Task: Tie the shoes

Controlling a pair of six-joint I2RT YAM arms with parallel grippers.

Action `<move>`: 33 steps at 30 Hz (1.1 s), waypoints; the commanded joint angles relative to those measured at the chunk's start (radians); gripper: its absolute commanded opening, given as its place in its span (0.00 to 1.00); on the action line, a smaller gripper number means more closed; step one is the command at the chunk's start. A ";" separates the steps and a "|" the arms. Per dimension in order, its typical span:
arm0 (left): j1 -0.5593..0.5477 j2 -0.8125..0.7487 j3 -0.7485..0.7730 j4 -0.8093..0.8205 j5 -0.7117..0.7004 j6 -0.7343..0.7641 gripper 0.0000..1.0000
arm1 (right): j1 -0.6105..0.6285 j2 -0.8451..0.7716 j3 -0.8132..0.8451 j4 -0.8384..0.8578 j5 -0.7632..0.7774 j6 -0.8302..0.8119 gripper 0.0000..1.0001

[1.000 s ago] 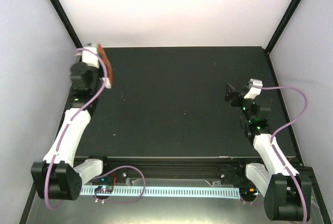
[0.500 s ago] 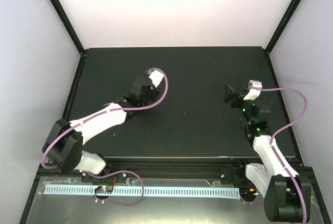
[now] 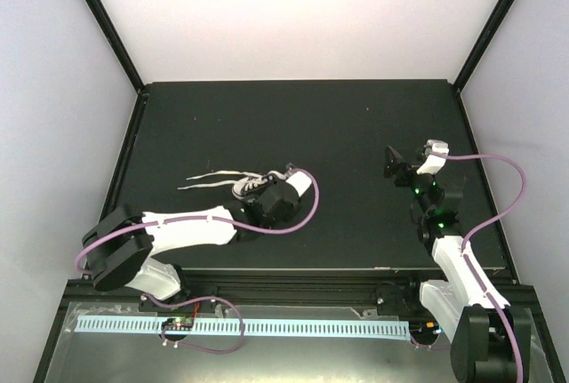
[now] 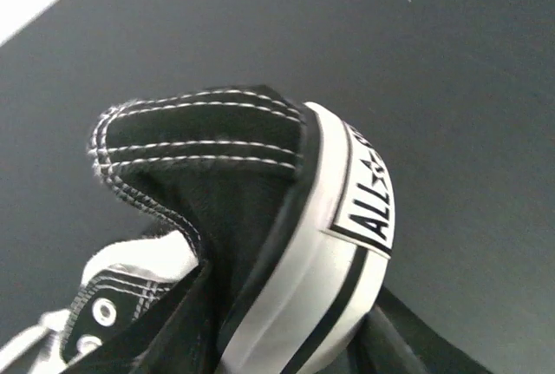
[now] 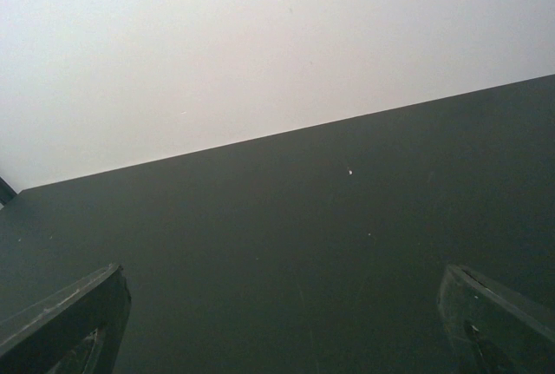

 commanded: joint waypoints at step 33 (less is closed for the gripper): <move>0.251 -0.619 -0.293 -0.235 0.668 -0.700 0.99 | 0.426 0.190 0.347 -0.573 -0.072 0.069 1.00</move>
